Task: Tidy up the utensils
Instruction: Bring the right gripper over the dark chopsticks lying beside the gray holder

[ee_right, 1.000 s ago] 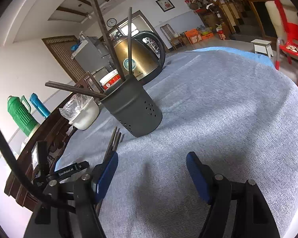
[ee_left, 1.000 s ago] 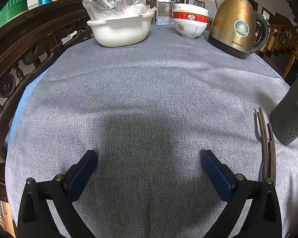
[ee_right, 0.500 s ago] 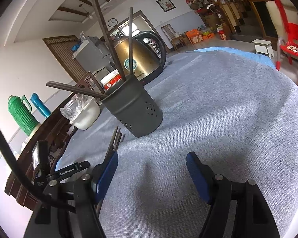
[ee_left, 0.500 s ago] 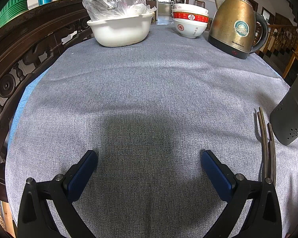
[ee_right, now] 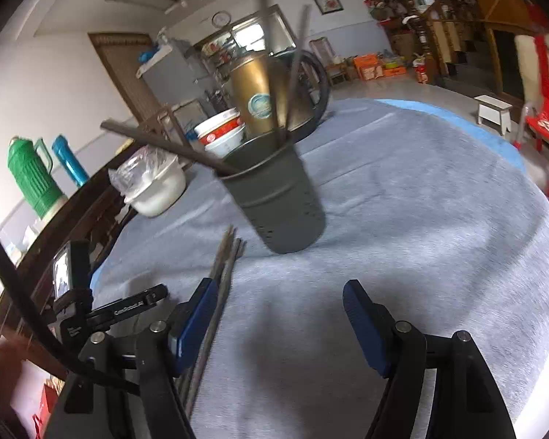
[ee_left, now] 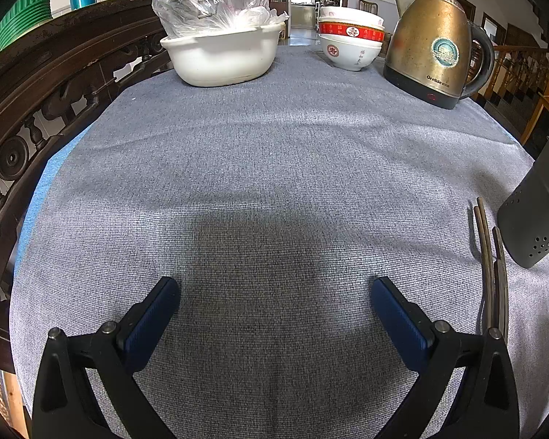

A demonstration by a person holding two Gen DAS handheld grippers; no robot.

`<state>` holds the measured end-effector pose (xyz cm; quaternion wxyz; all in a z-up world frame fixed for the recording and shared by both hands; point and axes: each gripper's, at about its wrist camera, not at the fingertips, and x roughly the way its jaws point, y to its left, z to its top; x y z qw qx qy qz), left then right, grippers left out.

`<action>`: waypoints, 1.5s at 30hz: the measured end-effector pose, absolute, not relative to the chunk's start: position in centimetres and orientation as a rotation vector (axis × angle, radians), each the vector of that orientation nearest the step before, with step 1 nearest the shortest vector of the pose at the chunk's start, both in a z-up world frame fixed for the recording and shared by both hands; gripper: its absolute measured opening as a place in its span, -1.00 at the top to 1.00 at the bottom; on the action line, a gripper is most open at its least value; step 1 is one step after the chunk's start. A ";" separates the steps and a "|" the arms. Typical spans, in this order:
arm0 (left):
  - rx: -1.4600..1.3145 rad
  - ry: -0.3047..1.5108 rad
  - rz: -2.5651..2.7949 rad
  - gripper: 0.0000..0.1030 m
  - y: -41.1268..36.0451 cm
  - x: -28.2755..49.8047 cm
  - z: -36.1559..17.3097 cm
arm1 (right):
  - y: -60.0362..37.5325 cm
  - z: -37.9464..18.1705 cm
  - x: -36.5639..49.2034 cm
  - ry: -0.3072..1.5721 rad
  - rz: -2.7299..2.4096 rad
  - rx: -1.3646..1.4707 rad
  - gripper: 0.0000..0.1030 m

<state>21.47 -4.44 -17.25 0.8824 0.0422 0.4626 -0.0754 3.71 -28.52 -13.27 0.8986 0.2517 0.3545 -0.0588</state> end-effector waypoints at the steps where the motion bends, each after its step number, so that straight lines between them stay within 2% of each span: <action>1: 0.088 0.963 -0.157 -1.00 -4.4 21.5 -17.3 | -28.2 -13.3 4.2 0.748 -0.115 0.524 -0.44; 18: 0.105 0.954 -0.119 -1.00 -4.1 20.5 -16.8 | -25.0 -14.3 8.8 0.872 -0.089 0.461 -0.44; 21: 0.136 0.909 -0.081 -1.00 -3.6 20.0 -16.0 | -24.5 -14.7 9.8 0.904 -0.086 0.450 -0.31; 23: 0.128 0.877 -0.080 -1.00 -3.1 19.4 -15.2 | -24.4 -15.1 10.3 0.927 -0.081 0.461 -0.08; 25: 0.112 0.858 -0.081 -1.00 -2.6 19.0 -14.3 | -24.4 -15.5 10.8 0.951 -0.085 0.477 -0.04; 40: 0.106 0.577 -0.181 -1.00 -0.7 12.2 -5.6 | -23.7 -13.1 9.3 0.924 -0.071 0.462 -0.03; 45: 0.104 0.666 -0.194 -1.00 -1.4 12.0 -4.5 | -24.7 -13.0 8.8 0.927 -0.079 0.503 -0.04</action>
